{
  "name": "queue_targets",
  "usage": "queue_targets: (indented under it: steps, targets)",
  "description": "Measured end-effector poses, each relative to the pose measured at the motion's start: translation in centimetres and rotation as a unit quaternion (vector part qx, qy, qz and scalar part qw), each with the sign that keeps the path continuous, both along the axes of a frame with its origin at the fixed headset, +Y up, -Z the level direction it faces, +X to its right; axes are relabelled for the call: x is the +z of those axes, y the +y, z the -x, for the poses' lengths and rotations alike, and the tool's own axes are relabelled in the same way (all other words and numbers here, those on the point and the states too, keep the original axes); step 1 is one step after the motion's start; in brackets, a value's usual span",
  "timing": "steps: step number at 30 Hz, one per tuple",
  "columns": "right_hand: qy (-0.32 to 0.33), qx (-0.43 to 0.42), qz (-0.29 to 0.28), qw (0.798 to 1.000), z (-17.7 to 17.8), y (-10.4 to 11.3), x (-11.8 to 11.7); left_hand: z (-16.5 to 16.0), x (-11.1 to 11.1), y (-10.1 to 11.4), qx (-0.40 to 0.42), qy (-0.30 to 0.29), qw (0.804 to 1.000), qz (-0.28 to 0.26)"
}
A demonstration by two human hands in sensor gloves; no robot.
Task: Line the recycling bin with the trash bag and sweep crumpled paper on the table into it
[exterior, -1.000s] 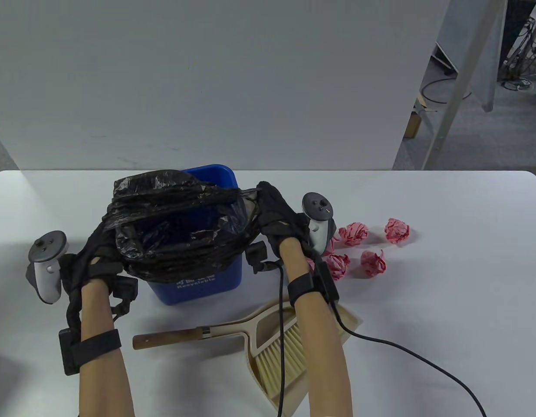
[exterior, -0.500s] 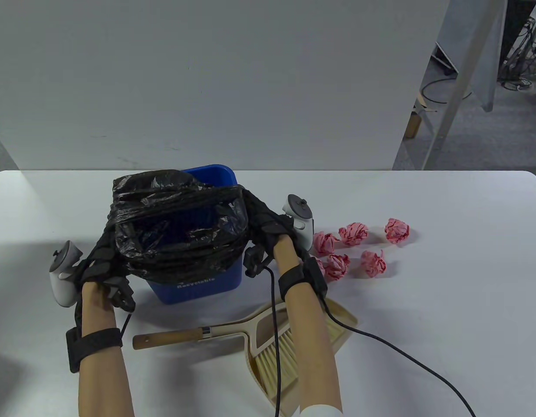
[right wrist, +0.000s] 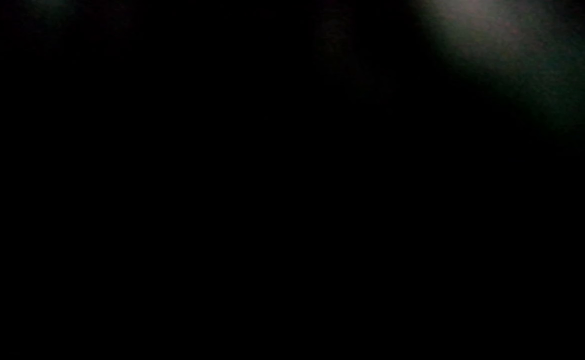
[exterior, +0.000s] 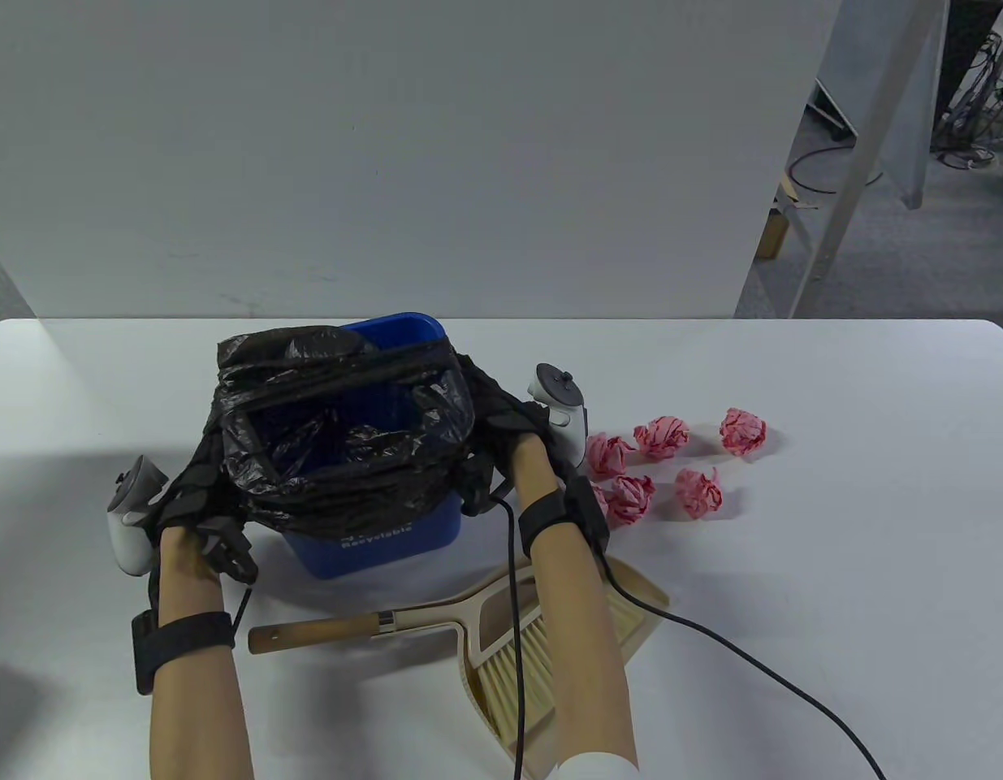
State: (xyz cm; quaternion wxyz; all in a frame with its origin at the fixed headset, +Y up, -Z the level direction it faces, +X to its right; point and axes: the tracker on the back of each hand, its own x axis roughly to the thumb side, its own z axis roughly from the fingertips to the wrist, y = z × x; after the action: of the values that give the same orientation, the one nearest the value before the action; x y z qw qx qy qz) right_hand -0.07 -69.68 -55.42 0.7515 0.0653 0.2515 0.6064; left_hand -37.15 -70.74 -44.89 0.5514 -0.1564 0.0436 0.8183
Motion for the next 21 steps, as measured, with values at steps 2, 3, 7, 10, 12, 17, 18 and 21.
queue_targets:
  steps: [2, 3, 7, 10, 12, 17, 18, 21]
  targets:
    - [0.005, 0.003, 0.007, 1.0, -0.1, -0.2, 0.0, 0.2, 0.0, 0.0, -0.011, 0.013, 1.0, 0.012]
    - [0.008, 0.006, 0.011, 1.0, -0.2, -0.4, -0.1, 0.3, 0.1, -0.1, -0.021, 0.023, 0.999, 0.023]
    - [0.028, 0.036, 0.018, 0.999, -0.1, -1.3, -0.1, 0.5, 0.1, -0.5, -0.052, 0.043, 0.996, 0.052]
    - [0.032, 0.026, 0.014, 0.999, 0.1, -1.7, -0.1, 0.4, 0.0, -0.6, -0.041, 0.037, 0.997, 0.051]
    - [0.007, -0.002, 0.016, 1.0, -0.4, -1.5, -0.1, 0.2, 0.2, -0.3, -0.028, 0.036, 0.998, 0.045]
    - [-0.052, -0.102, -0.017, 0.993, -3.6, 0.5, 0.0, 0.3, 0.0, 0.1, -0.054, 0.035, 0.997, 0.031]
    - [-0.054, -0.109, -0.037, 0.992, -4.3, 1.0, 0.1, 0.3, 0.0, 0.3, -0.06, 0.036, 0.997, 0.027]
    - [-0.009, -0.087, -0.087, 0.992, -5.5, 2.4, 0.7, 0.5, 0.0, 0.7, -0.068, 0.042, 0.997, 0.009]
